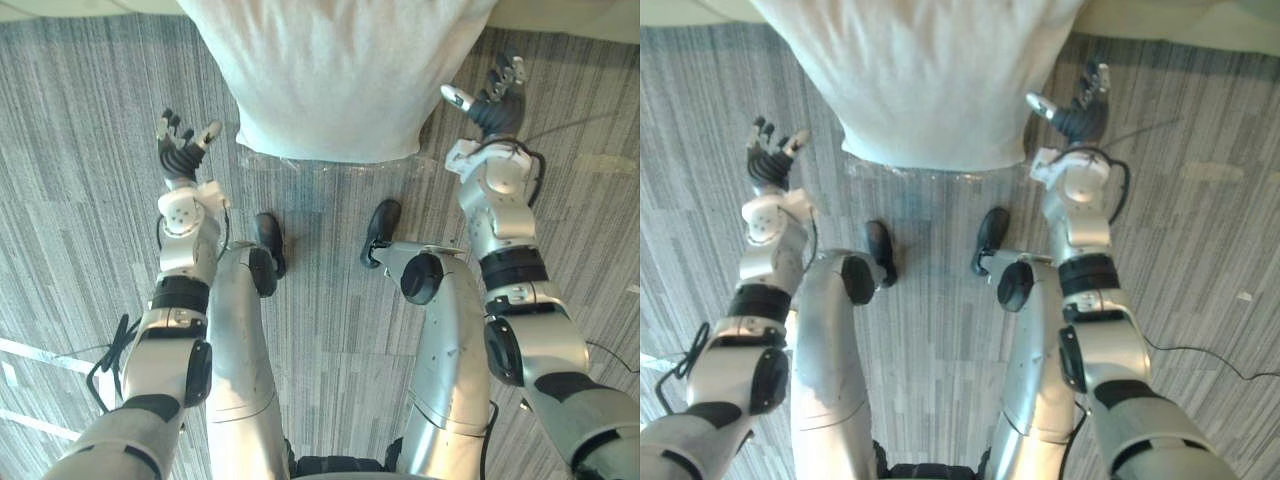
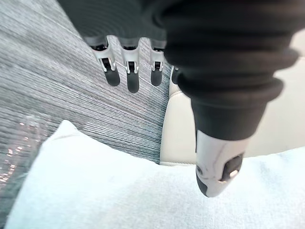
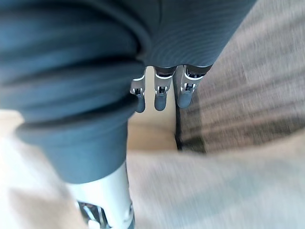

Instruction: Pick up cushions and gather them together orderly.

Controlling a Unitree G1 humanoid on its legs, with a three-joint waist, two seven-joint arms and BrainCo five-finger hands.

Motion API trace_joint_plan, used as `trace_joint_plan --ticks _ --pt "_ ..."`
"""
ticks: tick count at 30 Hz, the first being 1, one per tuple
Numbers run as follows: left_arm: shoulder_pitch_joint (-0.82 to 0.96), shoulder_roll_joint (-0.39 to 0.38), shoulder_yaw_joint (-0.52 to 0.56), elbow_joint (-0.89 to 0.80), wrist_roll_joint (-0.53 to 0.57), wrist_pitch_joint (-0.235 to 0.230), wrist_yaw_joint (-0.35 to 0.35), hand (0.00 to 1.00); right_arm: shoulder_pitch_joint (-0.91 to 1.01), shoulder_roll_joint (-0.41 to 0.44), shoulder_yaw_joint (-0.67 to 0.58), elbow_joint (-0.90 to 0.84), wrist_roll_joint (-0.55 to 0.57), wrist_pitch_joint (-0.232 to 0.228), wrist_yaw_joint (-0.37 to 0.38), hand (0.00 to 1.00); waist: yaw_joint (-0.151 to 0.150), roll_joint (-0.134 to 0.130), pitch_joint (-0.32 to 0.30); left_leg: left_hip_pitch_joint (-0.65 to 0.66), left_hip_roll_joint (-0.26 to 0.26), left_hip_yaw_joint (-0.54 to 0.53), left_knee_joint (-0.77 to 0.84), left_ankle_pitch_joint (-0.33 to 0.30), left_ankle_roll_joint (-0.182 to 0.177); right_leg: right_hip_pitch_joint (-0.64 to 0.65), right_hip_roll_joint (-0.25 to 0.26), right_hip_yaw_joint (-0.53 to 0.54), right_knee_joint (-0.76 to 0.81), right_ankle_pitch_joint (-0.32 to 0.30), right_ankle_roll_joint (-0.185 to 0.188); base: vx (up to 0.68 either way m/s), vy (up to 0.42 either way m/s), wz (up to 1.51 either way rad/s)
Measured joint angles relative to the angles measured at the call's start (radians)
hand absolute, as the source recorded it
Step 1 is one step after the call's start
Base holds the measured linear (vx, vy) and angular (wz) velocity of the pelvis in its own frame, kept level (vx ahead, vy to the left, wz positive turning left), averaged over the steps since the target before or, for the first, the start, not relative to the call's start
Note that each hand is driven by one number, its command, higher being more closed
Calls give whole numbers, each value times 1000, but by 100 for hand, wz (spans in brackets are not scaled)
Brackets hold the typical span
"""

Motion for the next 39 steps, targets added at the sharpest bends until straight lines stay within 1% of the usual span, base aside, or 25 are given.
trace_joint_plan --ticks 1,3,5,6,8,9,12,16,18,20,22,24,26,27,28,29,30,31,33,34,36,37,39 --pt "-18 -3 -20 -15 0 0 0 0 -19 15 12 0 0 0 0 0 0 0 0 -8 0 0 -2 3 2 -6 -2 -3 -1 0 -1 -2 14 6" --pt "-76 -18 -75 -46 1 -1 7 0 -62 49 34 3 16 0 -7 0 0 0 0 -21 -6 -5 -4 9 -7 -13 -10 -9 -1 4 -8 15 19 9" --pt "-122 -39 -108 -65 1 -1 22 0 -77 61 34 5 19 0 -20 0 -1 0 0 -22 -9 -3 -7 9 -8 -14 -14 -9 -1 8 -17 32 23 7" --pt "-145 -50 -124 -68 0 0 32 0 -82 63 35 5 21 0 -23 100 -2 0 0 -23 -10 -2 -7 9 -8 -15 -15 -8 -1 9 -17 44 30 1" --pt "-169 -73 -135 -69 1 2 66 0 -95 66 36 5 46 0 -24 100 -7 0 0 -24 -12 3 -8 9 -8 -18 -17 -5 -2 9 -17 43 33 0" --pt "-172 -75 -137 -69 1 2 75 100 -103 68 36 5 58 0 -25 100 -10 0 0 -24 -12 3 -8 9 -8 -18 -17 -5 -2 9 -18 35 31 1" --pt "-181 -79 -142 -73 -6 3 104 100 -114 78 34 5 106 0 -35 100 -13 0 0 -22 -15 1 -8 11 -8 -16 -17 -5 -1 10 -19 0 0 0" --pt "-180 -68 -141 -73 -40 8 137 100 -118 95 33 4 161 -1 -43 100 -20 0 -1 6 -15 0 -10 15 -9 18 -11 -10 -11 17 -31 -2 3 -2" --pt "-178 -72 -141 -73 -42 8 151 100 -118 105 33 4 166 -4 -46 100 -22 0 -1 41 -14 0 -23 16 -7 54 -6 -13 -32 23 -37 -11 3 -8" --pt "-172 -75 -141 -76 -43 7 152 100 -117 114 33 1 166 -8 -46 100 -23 0 -1 84 -12 3 -51 18 -6 98 4 -14 -69 30 -29 -24 2 -9" --pt "-126 -87 -141 -126 -53 6 153 100 -87 128 31 -43 166 -12 -46 100 -30 0 -2 135 -9 11 -82 23 -8 144 6 -12 -98 32 -22 -14 -2 -2" --pt "-52 -123 -144 -212 -60 -20 153 100 -15 140 29 -135 162 -44 -46 100 -30 -1 -4 199 -10 18 -116 22 -9 205 9 -12 -126 27 -15 -9 -14 4" --pt "5 -157 -154 -270 -61 -35 153 100 27 144 27 -186 156 -52 -46 100 -31 -1 -6 268 -10 23 -156 25 -13 271 15 -15 -163 26 -12 0 0 0" --pt "65 -179 -183 -294 -61 -60 151 100 90 148 28 -222 152 -75 -41 100 -31 -2 -68 275 -12 30 -189 25 -14 274 20 -13 -192 25 -10 0 0 0" --pt "109 -194 -205 -327 -61 -77 149 100 138 150 28 -258 142 -94 -35 100 -31 -3 -95 295 -12 36 -217 28 -17 291 22 -14 -213 26 -9 0 0 0" --pt "148 -205 -224 -361 -61 -89 148 100 181 150 28 -297 124 -107 -31 100 -32 -3 -94 342 -13 39 -240 34 -20 336 23 -17 -235 35 -17 73 -5 1" --pt "179 -214 -240 -375 -61 -93 147 100 223 151 27 -328 114 -108 -29 100 -32 -3 -94 389 -12 40 -264 34 -21 382 28 -20 -254 37 -19 81 -14 2" --pt "232 -232 -261 -412 -60 -94 146 100 301 154 28 -384 108 -115 -25 100 -35 -3 -94 468 -15 43 -309 36 -25 460 32 -29 -294 37 -19 102 -27 5" --pt "291 -243 -280 -464 -60 -94 145 100 378 168 27 -440 79 -123 -25 100 -40 -4 -94 543 -23 46 -352 39 -29 534 31 -43 -329 37 -18 81 -26 8" --pt "339 -253 -297 -500 -59 -94 143 100 444 184 28 -485 69 -128 -25 100 -47 -3 -95 615 -26 49 -387 39 -31 605 31 -50 -357 36 -17 72 -17 9" --pt "446 -269 -338 -580 -58 -97 126 100 594 207 31 -589 33 -142 -19 100 -49 -6 -139 713 -32 59 -449 40 -32 699 32 -57 -409 28 -3 82 -9 7" --pt "498 -269 -358 -618 -57 -99 110 100 662 222 32 -639 21 -146 -17 100 -49 -7 -140 783 -33 65 -478 40 -33 767 34 -58 -435 26 2 79 7 2" --pt "571 -269 -380 -666 -54 -101 94 100 755 233 41 -690 -14 -156 -9 100 -50 -10 -153 874 -34 70 -516 38 -36 857 39 -60 -474 23 12 90 25 0"
